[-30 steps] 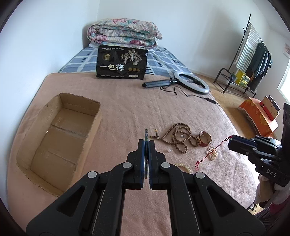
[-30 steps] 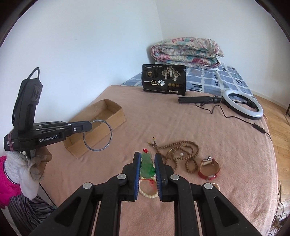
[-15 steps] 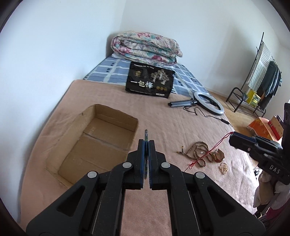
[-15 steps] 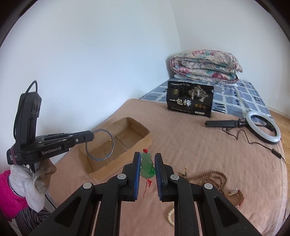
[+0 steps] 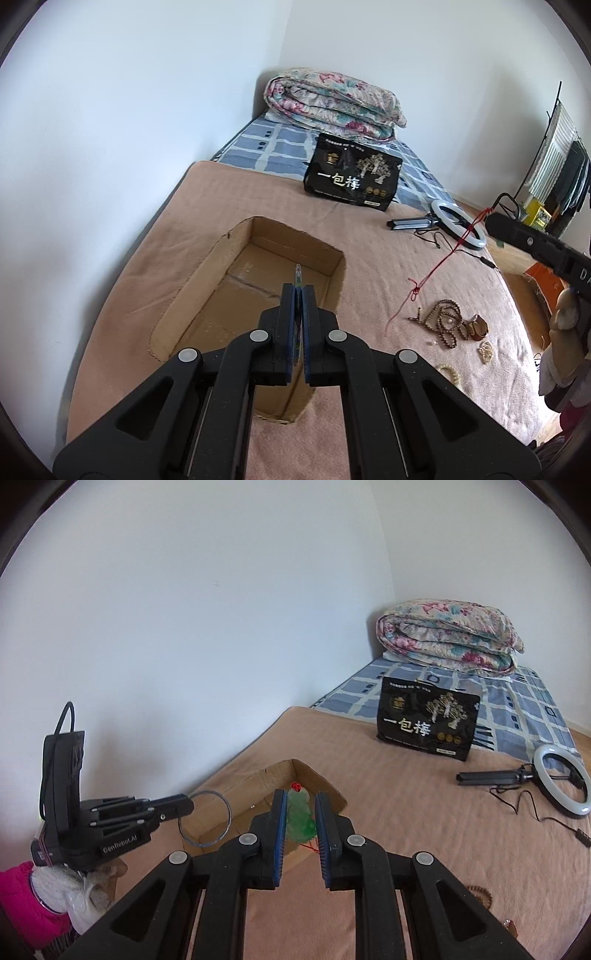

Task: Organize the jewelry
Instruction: 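Carry the bangle in the left tool while the right tool carries the pendant to the box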

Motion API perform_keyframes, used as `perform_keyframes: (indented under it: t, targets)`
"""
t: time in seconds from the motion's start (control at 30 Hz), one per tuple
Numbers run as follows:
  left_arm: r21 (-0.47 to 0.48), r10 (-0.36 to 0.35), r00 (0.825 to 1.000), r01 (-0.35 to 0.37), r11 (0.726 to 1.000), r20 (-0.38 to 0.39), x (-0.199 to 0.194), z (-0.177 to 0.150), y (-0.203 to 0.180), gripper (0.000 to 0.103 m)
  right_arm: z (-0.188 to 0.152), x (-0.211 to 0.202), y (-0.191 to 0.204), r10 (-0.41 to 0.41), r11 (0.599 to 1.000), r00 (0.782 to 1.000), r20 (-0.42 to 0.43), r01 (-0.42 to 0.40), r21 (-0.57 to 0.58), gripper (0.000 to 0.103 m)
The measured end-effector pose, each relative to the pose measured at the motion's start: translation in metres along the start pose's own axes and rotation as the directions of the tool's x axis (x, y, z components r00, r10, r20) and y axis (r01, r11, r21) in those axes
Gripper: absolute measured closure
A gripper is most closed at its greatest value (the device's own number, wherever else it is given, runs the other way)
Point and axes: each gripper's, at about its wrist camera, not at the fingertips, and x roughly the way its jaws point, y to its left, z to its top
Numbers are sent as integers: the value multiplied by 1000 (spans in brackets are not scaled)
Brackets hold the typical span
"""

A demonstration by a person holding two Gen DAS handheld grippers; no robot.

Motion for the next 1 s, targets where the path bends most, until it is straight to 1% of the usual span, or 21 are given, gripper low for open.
perform_keyframes:
  t: [0.27,0.53,0.8,1.0]
  targets:
    - [-42,25,999,-27,999,-24,12,-1,30,102,18,33,21,37,999,999,5,-37,-5,89]
    - [-58,35,998,-38,998,-49,22,-4,45,102,29,55,32,54,999,998,15,-54,-4,89]
    - [-73,43,995,-49,996,-89,36,-10,57,102,12,93,32,37,999,998,-47,-36,7,89]
    - [-68,48,989,-58,996,-141,52,-19,61,102,-7,119,29,19,1000,994,-111,-18,10,89]
